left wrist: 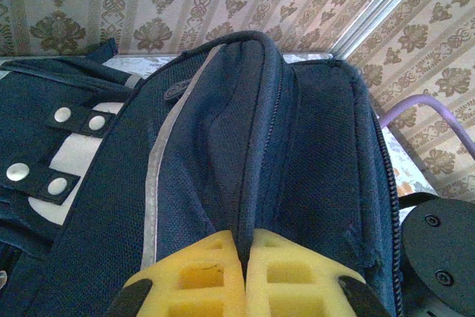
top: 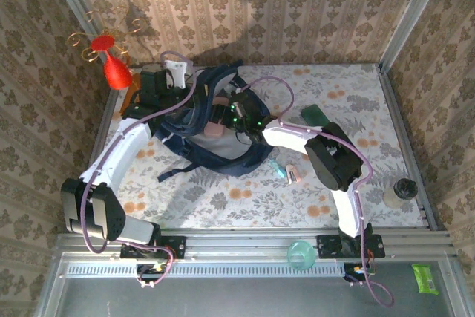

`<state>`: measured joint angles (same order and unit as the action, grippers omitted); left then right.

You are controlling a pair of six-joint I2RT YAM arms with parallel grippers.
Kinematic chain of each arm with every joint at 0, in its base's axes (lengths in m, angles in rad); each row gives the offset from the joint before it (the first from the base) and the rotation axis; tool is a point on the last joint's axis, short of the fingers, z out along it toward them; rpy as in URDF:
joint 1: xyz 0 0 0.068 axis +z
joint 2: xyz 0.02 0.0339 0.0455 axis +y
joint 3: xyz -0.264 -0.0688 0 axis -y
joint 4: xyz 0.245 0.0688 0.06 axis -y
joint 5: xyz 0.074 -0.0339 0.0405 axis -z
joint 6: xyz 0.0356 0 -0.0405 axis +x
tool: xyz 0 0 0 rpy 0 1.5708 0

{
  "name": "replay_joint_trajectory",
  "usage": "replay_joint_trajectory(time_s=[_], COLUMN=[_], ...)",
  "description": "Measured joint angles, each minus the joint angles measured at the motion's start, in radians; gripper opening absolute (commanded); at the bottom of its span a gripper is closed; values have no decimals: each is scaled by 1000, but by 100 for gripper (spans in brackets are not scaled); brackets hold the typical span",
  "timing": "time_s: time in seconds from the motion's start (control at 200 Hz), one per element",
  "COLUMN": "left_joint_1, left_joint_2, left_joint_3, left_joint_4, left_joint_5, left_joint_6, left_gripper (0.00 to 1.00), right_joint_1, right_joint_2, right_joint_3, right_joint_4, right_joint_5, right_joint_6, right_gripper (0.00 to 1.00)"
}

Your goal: Pack the student bag

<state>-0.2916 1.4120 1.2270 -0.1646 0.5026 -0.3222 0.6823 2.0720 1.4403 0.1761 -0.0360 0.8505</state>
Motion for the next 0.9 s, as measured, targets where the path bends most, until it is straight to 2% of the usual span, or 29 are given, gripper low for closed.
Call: replay_joint_trajectory(time_s=[0.09,0.215,0.37,0.59,0.705,0.81,0.9], left_joint_1=[0,0,0,0,0,1,9], left_joint_2=[0,0,0,0,0,0,-2], left_joint_3=[-3,-5,-8,-17,-20,-23,-28], left_joint_4=[2,5,9,15,22,23,24], left_joint_5=[0,3,6,11,14,11,10], left_joint_6=[0,0,0,0,0,1,1], left_gripper=[0,0,0,0,0,0,0], right_joint_1=[-1,-2,-2,3,2,2,2], right_joint_2=[0,12,74,174,183,149,43], right_joint_3=[-8,-14,48,202,219,159,18], right_joint_4=[2,5,0,10,11,14,-13], right_joint_5=[2,-7,-18,-50,-72,-77,-70], right_joint_6=[2,10,24,39,32,-13,-76], right_gripper=[75,54,43,42,44,48,51])
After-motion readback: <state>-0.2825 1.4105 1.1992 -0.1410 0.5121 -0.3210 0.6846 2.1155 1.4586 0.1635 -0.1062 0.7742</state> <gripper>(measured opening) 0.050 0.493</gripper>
